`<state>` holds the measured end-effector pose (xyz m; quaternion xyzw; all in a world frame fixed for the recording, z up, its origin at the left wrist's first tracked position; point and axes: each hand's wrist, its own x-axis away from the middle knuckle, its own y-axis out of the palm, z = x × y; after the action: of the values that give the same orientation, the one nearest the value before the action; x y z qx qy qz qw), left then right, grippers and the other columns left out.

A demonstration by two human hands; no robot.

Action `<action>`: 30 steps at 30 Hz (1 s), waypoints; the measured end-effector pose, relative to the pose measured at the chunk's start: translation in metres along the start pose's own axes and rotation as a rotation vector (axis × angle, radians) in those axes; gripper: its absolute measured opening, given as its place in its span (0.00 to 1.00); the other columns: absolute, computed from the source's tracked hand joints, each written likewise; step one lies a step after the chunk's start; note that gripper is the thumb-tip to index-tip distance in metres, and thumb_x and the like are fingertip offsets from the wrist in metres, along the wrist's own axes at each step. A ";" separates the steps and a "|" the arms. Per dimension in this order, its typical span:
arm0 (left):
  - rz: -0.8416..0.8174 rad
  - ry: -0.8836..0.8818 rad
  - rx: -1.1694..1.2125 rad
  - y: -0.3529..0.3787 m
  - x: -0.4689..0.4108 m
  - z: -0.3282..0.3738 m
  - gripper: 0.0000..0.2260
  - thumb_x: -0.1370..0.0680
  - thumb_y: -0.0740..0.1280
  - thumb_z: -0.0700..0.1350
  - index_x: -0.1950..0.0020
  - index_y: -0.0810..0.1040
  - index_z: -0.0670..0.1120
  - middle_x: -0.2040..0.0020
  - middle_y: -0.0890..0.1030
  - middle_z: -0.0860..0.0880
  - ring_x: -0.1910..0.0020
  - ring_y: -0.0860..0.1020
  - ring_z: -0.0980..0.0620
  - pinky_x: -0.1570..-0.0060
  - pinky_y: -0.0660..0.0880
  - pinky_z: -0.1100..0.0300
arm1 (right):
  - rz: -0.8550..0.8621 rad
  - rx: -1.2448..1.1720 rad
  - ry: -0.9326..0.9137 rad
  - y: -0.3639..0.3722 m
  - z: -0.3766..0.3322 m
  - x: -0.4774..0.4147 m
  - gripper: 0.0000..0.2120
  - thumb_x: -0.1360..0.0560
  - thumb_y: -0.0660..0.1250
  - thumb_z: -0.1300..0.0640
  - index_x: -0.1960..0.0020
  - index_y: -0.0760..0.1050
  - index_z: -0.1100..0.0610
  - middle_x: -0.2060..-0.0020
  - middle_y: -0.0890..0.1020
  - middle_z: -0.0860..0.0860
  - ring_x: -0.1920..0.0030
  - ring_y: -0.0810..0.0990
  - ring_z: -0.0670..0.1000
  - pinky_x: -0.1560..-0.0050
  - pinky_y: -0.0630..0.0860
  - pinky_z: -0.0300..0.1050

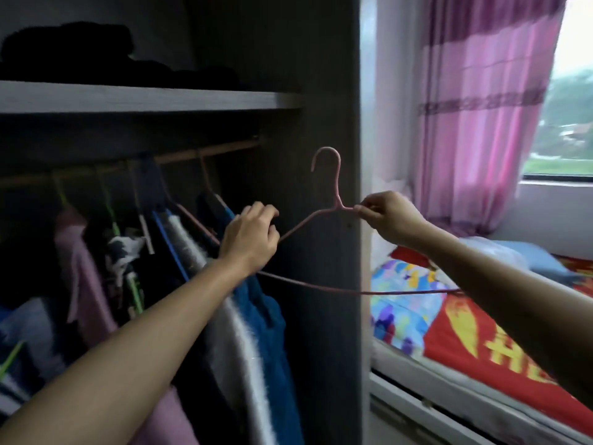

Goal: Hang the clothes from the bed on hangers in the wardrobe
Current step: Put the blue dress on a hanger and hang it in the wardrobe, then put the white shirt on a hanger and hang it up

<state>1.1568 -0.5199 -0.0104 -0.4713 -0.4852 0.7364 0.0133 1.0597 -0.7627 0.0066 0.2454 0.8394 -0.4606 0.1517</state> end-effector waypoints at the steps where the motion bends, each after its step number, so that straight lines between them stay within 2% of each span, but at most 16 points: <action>1: -0.017 0.007 0.032 0.011 0.002 0.017 0.13 0.22 0.61 0.44 0.38 0.74 0.44 0.42 0.75 0.45 0.42 0.73 0.44 0.44 0.70 0.50 | 0.017 0.016 0.021 -0.014 0.018 0.012 0.14 0.21 0.65 0.49 0.63 0.78 0.53 0.73 0.76 0.49 0.69 0.73 0.52 0.64 0.71 0.48; 3: -0.051 0.023 0.097 0.036 0.006 0.051 0.14 0.21 0.60 0.46 0.36 0.73 0.45 0.41 0.75 0.45 0.42 0.74 0.44 0.43 0.70 0.50 | 0.064 0.036 0.054 -0.040 0.056 0.037 0.13 0.21 0.64 0.49 0.63 0.78 0.48 0.72 0.78 0.48 0.68 0.76 0.52 0.62 0.73 0.49; 5: -0.109 0.033 0.169 0.066 0.010 0.089 0.14 0.20 0.60 0.48 0.36 0.73 0.46 0.42 0.76 0.44 0.43 0.75 0.43 0.43 0.71 0.50 | 0.108 0.074 0.104 -0.064 0.098 0.064 0.13 0.22 0.65 0.50 0.65 0.77 0.49 0.71 0.78 0.48 0.66 0.77 0.52 0.62 0.72 0.48; 8: -0.247 -0.017 0.347 0.114 0.017 0.151 0.10 0.20 0.59 0.49 0.45 0.76 0.46 0.47 0.81 0.43 0.47 0.77 0.40 0.50 0.73 0.50 | 0.150 0.104 0.209 -0.100 0.163 0.110 0.14 0.21 0.65 0.53 0.62 0.80 0.59 0.73 0.74 0.49 0.69 0.72 0.50 0.65 0.66 0.46; 10: -0.363 -0.012 0.445 0.146 0.022 0.198 0.10 0.20 0.60 0.50 0.52 0.77 0.47 0.52 0.82 0.41 0.51 0.78 0.39 0.55 0.73 0.51 | 0.168 0.118 0.290 -0.126 0.206 0.143 0.13 0.21 0.64 0.55 0.60 0.81 0.58 0.70 0.76 0.49 0.67 0.73 0.51 0.65 0.65 0.45; 12: -0.456 0.043 0.508 0.179 0.030 0.250 0.10 0.20 0.61 0.49 0.59 0.77 0.47 0.59 0.82 0.41 0.56 0.78 0.39 0.59 0.71 0.52 | 0.154 0.119 0.386 -0.151 0.254 0.177 0.14 0.21 0.64 0.55 0.63 0.79 0.55 0.71 0.76 0.47 0.68 0.74 0.50 0.68 0.65 0.45; 14: -0.537 0.090 0.551 0.215 0.039 0.306 0.09 0.21 0.64 0.47 0.60 0.78 0.46 0.66 0.80 0.44 0.60 0.78 0.41 0.63 0.68 0.53 | 0.120 0.102 0.503 -0.175 0.306 0.212 0.15 0.21 0.64 0.54 0.66 0.78 0.55 0.74 0.76 0.47 0.72 0.72 0.49 0.69 0.66 0.44; 17: -0.640 0.136 0.583 0.261 0.053 0.383 0.08 0.22 0.65 0.47 0.58 0.78 0.45 0.71 0.74 0.52 0.63 0.77 0.46 0.62 0.71 0.52 | 0.069 0.065 0.615 -0.207 0.373 0.261 0.14 0.22 0.67 0.52 0.64 0.78 0.57 0.73 0.78 0.50 0.73 0.74 0.47 0.68 0.70 0.46; 20: -0.732 0.157 0.628 0.300 0.064 0.444 0.08 0.22 0.65 0.47 0.61 0.77 0.49 0.73 0.72 0.54 0.66 0.75 0.48 0.63 0.70 0.52 | 0.003 -0.032 0.679 -0.233 0.419 0.290 0.06 0.23 0.69 0.51 0.54 0.80 0.54 0.68 0.81 0.50 0.70 0.77 0.46 0.70 0.73 0.41; 22: -0.795 0.168 0.640 0.324 0.067 0.474 0.08 0.22 0.64 0.48 0.61 0.77 0.51 0.73 0.72 0.55 0.66 0.75 0.49 0.63 0.70 0.53 | -0.019 -0.045 0.718 -0.241 0.447 0.296 0.07 0.24 0.69 0.47 0.51 0.80 0.50 0.66 0.82 0.49 0.68 0.79 0.44 0.69 0.74 0.40; 25: -0.864 0.170 0.636 0.363 0.061 0.506 0.08 0.21 0.64 0.48 0.56 0.80 0.49 0.71 0.74 0.54 0.65 0.76 0.51 0.63 0.70 0.53 | -0.001 -0.040 0.772 -0.242 0.493 0.294 0.11 0.26 0.69 0.41 0.57 0.81 0.49 0.70 0.81 0.45 0.70 0.77 0.42 0.67 0.71 0.42; 28: -0.947 0.172 0.643 0.419 0.048 0.529 0.07 0.21 0.64 0.49 0.57 0.80 0.50 0.69 0.76 0.55 0.67 0.73 0.58 0.65 0.67 0.57 | 0.052 -0.026 0.843 -0.229 0.556 0.289 0.21 0.28 0.68 0.36 0.65 0.80 0.53 0.73 0.75 0.47 0.71 0.71 0.47 0.68 0.64 0.45; 30: -0.957 0.170 0.611 0.446 0.038 0.536 0.06 0.21 0.65 0.50 0.56 0.80 0.52 0.63 0.76 0.57 0.62 0.75 0.58 0.62 0.68 0.60 | 0.038 0.009 0.880 -0.220 0.581 0.285 0.22 0.27 0.67 0.36 0.66 0.78 0.54 0.73 0.74 0.47 0.71 0.70 0.47 0.68 0.63 0.46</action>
<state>0.9517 -1.1136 -0.3152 -0.2316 -0.4067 0.7147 0.5198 0.7170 -1.2781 -0.2846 0.4344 0.8174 -0.3128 -0.2127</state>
